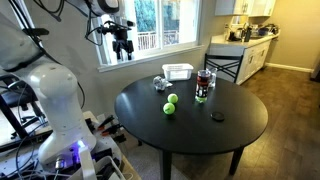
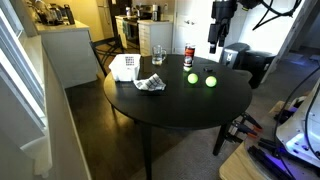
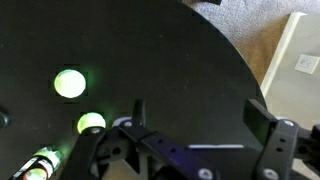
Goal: Lift the tennis ball to the right from the table and put it in the tennis container
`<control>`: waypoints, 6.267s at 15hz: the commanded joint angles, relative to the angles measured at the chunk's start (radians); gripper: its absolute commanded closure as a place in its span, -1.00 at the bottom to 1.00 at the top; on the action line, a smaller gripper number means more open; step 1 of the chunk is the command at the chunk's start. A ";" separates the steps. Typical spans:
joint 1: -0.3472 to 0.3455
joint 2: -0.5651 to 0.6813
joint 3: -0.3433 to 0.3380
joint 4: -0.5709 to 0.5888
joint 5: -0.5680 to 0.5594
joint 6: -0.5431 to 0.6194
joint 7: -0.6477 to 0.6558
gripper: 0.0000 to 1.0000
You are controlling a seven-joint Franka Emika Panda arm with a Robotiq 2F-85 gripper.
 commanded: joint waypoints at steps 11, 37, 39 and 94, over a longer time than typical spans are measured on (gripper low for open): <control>-0.208 0.174 -0.170 -0.056 -0.216 0.528 0.000 -1.00; -0.227 0.548 -0.281 0.027 -0.148 0.535 -0.029 -1.00; -0.224 0.580 -0.286 0.037 -0.161 0.528 -0.022 -1.00; -0.259 0.916 -0.385 0.119 -0.209 0.978 -0.170 -0.96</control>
